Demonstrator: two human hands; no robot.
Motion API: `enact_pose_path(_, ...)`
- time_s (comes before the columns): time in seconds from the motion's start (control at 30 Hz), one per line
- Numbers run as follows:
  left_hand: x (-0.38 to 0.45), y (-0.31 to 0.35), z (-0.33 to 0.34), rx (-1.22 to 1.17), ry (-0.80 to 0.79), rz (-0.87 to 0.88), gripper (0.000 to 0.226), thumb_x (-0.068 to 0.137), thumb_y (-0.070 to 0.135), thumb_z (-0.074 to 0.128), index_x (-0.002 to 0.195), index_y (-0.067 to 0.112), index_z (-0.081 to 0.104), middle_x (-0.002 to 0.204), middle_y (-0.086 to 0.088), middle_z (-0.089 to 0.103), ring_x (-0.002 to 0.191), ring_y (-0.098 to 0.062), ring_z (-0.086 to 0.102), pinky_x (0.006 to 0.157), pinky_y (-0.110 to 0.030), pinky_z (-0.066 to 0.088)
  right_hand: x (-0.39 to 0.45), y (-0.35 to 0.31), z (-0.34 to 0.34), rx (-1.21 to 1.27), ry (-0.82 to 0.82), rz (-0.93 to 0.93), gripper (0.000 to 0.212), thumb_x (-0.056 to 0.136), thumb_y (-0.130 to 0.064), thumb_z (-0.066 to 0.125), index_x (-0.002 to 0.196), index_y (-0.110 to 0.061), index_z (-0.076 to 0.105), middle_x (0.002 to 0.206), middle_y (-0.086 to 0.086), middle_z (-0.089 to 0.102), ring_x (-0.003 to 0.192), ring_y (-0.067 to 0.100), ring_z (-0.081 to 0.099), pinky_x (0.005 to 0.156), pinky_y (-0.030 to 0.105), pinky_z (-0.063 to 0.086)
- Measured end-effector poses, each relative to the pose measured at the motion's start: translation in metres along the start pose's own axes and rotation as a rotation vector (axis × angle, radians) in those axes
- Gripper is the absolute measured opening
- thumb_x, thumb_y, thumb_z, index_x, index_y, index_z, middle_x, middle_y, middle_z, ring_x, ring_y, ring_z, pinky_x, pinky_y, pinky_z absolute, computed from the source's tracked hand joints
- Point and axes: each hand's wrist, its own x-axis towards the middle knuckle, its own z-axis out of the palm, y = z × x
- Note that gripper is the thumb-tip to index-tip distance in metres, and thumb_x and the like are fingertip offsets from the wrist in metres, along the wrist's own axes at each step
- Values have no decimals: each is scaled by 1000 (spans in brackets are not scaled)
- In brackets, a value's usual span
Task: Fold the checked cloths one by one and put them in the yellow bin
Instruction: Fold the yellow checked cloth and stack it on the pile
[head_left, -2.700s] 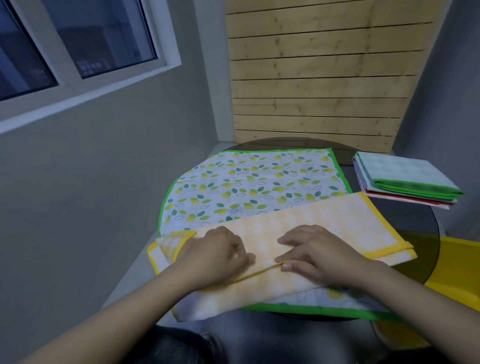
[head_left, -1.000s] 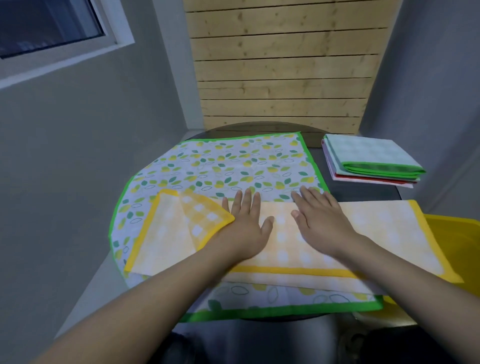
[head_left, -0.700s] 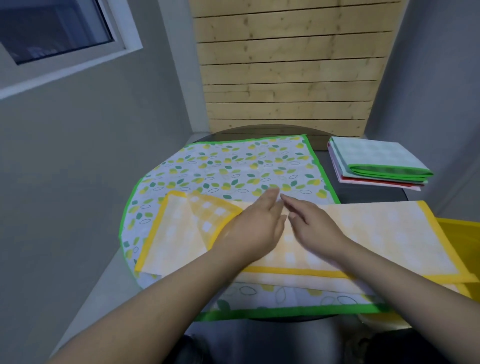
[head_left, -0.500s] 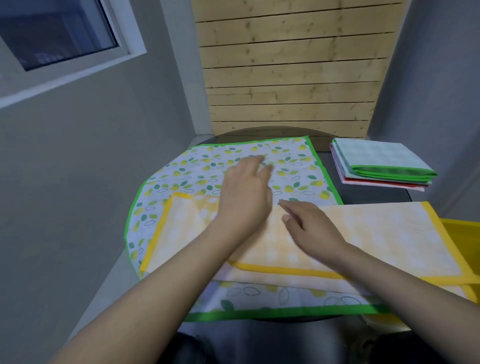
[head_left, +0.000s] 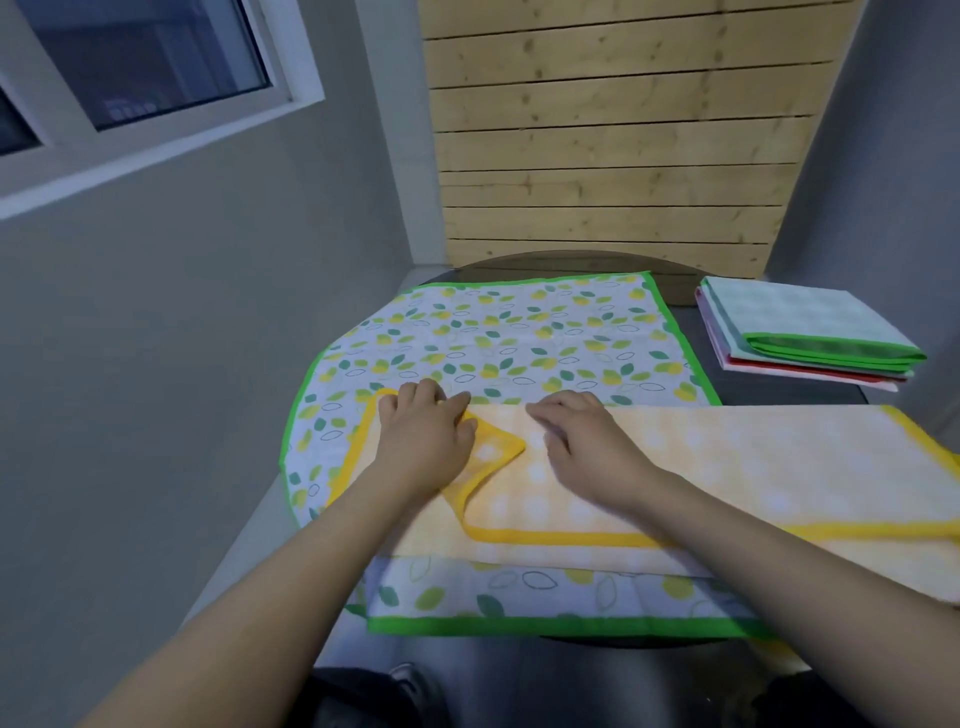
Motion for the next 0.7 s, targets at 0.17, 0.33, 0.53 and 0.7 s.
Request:
enact_pose_path(0.17, 6, -32, -25, -300, -71, 24, 15, 86, 41, 59, 87, 28, 65, 89, 6, 59, 93, -15, 54, 90, -33, 34, 12, -6, 10, 13, 35, 4, 37, 94, -36, 47, 131, -30, 52, 112, -11, 47, 115, 11, 35, 101, 24, 24)
enact_pose_path(0.33, 8, -47, -36, -686, -271, -5, 19, 84, 36, 67, 81, 17, 64, 69, 10, 55, 59, -5, 49, 60, -21, 39, 11, -6, 12, 40, 71, -4, 36, 94, -45, 44, 129, -39, 52, 107, -13, 46, 106, 3, 31, 102, 24, 23)
enact_pose_path(0.53, 14, -56, -43, -1141, -444, -184, 22, 95, 28, 52, 78, 18, 62, 61, 13, 62, 55, -2, 58, 56, -17, 44, 10, -6, 13, 34, 72, -15, 38, 93, -46, 43, 130, -40, 50, 107, -15, 45, 104, 1, 30, 98, 19, 18)
enact_pose_path(0.7, 13, -73, -44, -1392, -504, -187, 17, 93, 19, 52, 81, 12, 61, 72, -1, 67, 63, -10, 66, 60, -21, 54, 10, -7, 12, 27, 60, -9, 38, 95, -48, 38, 130, -40, 49, 106, -15, 45, 103, 3, 30, 97, 20, 19)
